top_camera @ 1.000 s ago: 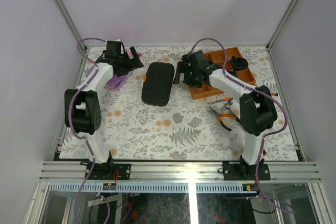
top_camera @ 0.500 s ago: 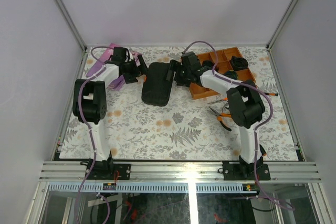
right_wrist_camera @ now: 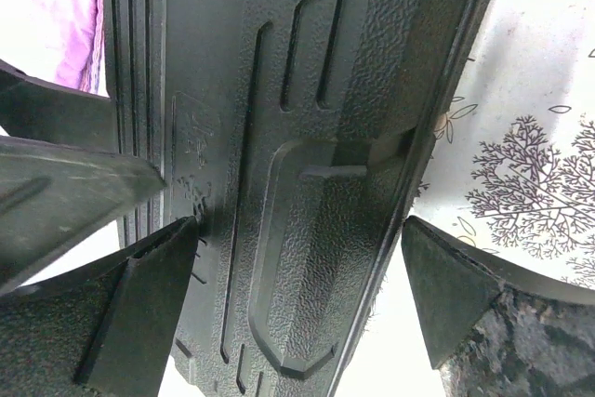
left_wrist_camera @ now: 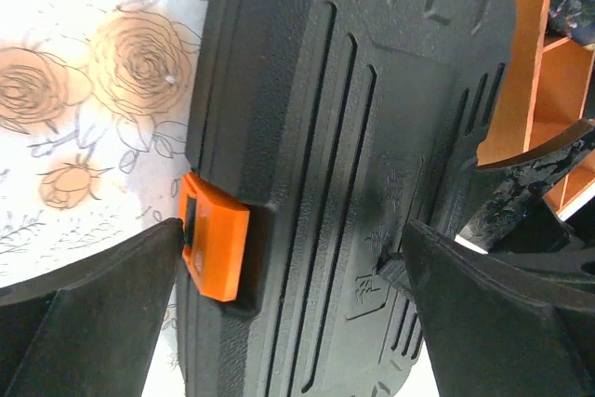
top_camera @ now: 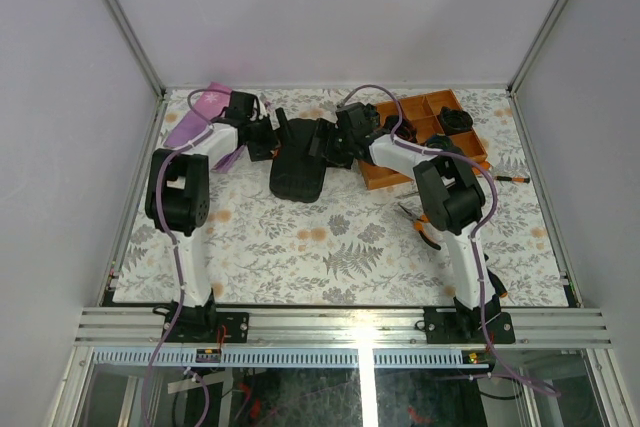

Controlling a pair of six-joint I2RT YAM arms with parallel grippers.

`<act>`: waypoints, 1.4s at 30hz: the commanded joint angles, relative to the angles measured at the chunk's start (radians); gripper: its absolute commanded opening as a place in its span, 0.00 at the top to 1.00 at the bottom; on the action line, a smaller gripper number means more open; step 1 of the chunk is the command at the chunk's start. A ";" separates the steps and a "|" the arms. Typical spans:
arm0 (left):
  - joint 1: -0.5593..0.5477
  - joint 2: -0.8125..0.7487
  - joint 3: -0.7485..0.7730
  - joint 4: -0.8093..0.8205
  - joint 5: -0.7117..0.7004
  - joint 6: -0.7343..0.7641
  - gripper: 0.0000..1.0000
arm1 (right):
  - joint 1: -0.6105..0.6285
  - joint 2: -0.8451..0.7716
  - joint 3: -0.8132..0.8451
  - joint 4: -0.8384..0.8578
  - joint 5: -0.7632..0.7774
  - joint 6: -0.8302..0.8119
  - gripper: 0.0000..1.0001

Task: Sort the tools into containers
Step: Move the storage box to the center of the board.

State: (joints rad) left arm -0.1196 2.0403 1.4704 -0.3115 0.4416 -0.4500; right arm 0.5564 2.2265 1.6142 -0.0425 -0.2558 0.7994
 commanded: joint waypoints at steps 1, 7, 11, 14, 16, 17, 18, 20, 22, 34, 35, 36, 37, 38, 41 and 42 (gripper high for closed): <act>-0.026 0.027 -0.007 0.021 -0.023 -0.032 0.00 | 0.017 0.010 0.031 0.015 -0.021 -0.011 0.05; -0.073 0.000 -0.101 0.074 -0.059 -0.087 0.01 | 0.020 0.008 0.028 -0.013 -0.025 -0.041 0.08; -0.087 -0.041 -0.195 0.136 -0.050 -0.136 0.05 | 0.025 -0.013 0.001 -0.032 -0.022 -0.075 0.10; -0.101 -0.089 -0.269 0.165 -0.059 -0.158 0.09 | 0.029 -0.037 -0.025 -0.035 -0.020 -0.097 0.12; -0.114 -0.125 -0.313 0.178 -0.070 -0.165 0.10 | 0.033 -0.052 -0.046 -0.038 -0.021 -0.112 0.13; -0.120 -0.141 -0.333 0.186 -0.078 -0.168 0.10 | 0.036 -0.062 -0.057 -0.038 -0.020 -0.119 0.13; -0.124 -0.158 -0.351 0.192 -0.082 -0.174 0.10 | 0.039 -0.071 -0.070 -0.039 -0.016 -0.124 0.13; -0.130 -0.188 -0.377 0.200 -0.085 -0.187 0.11 | 0.044 -0.093 -0.101 -0.039 -0.009 -0.129 0.14; -0.140 -0.217 -0.401 0.205 -0.090 -0.193 0.12 | 0.049 -0.119 -0.134 -0.034 -0.003 -0.134 0.14; -0.273 -0.412 -0.626 0.242 -0.180 -0.230 0.13 | 0.080 -0.275 -0.371 -0.013 0.002 -0.176 0.15; -0.285 -0.426 -0.643 0.248 -0.186 -0.237 0.13 | 0.085 -0.289 -0.393 -0.012 0.006 -0.178 0.15; -0.299 -0.440 -0.661 0.254 -0.190 -0.243 0.13 | 0.088 -0.305 -0.414 -0.014 0.013 -0.179 0.15; -0.311 -0.454 -0.676 0.258 -0.197 -0.248 0.13 | 0.091 -0.320 -0.436 -0.013 0.019 -0.180 0.15; -0.325 -0.466 -0.690 0.260 -0.203 -0.254 0.13 | 0.094 -0.337 -0.458 -0.012 0.025 -0.181 0.15; -0.374 -0.512 -0.743 0.275 -0.222 -0.275 0.13 | 0.098 -0.390 -0.523 -0.008 0.049 -0.180 0.15; -0.391 -0.528 -0.761 0.280 -0.235 -0.280 0.13 | 0.099 -0.407 -0.545 -0.005 0.056 -0.181 0.15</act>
State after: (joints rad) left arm -0.4381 1.5513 0.7807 -0.0475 0.2169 -0.6960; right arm 0.6178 1.8755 1.1500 0.0006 -0.2386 0.6567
